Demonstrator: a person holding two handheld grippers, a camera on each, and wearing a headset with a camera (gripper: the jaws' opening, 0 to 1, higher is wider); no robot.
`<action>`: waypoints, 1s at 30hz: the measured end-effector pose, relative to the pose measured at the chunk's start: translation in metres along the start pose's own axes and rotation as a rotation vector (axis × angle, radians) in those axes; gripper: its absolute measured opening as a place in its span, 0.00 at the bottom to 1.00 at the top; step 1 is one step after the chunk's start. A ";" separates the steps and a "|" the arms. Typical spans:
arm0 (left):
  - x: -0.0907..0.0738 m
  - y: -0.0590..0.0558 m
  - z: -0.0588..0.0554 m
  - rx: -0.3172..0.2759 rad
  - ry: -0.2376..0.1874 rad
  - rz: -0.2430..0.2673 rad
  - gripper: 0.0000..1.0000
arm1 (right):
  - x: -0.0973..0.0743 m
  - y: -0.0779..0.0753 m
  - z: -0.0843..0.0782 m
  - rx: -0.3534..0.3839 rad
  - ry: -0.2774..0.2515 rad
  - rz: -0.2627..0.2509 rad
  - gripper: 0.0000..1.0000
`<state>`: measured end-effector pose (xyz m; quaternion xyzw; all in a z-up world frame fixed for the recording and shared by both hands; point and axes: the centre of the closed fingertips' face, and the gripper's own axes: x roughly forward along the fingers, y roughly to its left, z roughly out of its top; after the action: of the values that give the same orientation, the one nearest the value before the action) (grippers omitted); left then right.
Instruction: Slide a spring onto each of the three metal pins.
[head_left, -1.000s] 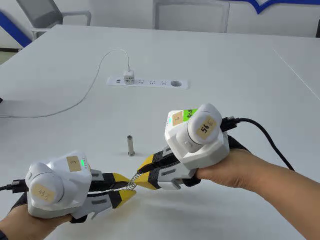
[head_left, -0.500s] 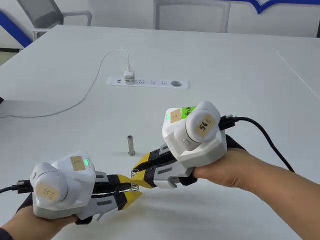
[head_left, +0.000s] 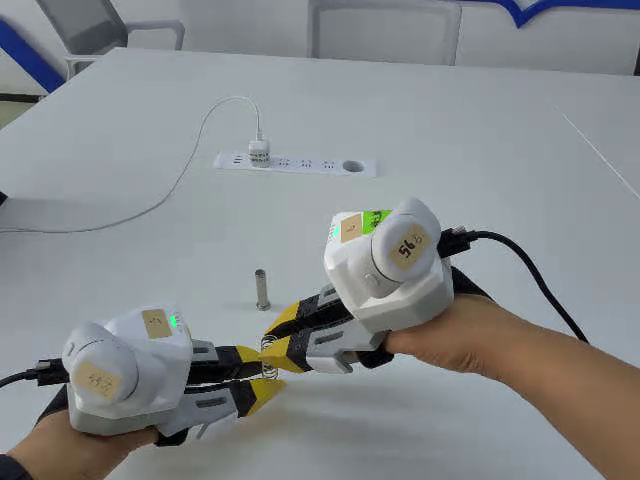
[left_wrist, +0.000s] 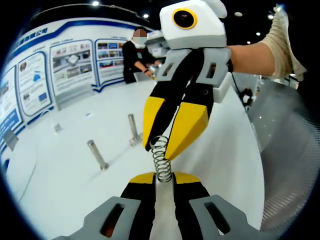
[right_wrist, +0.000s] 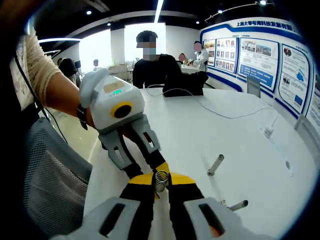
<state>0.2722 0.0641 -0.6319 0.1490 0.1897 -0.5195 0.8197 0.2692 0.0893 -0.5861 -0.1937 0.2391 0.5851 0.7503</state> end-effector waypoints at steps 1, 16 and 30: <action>0.000 0.000 0.000 -0.003 -0.002 0.002 0.14 | 0.000 0.000 0.000 -0.001 0.000 0.000 0.11; -0.007 0.010 -0.001 -0.080 -0.032 0.045 0.35 | -0.004 -0.005 0.006 -0.007 -0.004 -0.015 0.11; -0.014 0.020 -0.002 -0.117 -0.055 0.090 0.57 | -0.010 -0.016 0.013 -0.013 -0.012 -0.040 0.11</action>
<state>0.2848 0.0843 -0.6265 0.0952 0.1902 -0.4739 0.8545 0.2845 0.0847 -0.5694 -0.1999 0.2267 0.5726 0.7621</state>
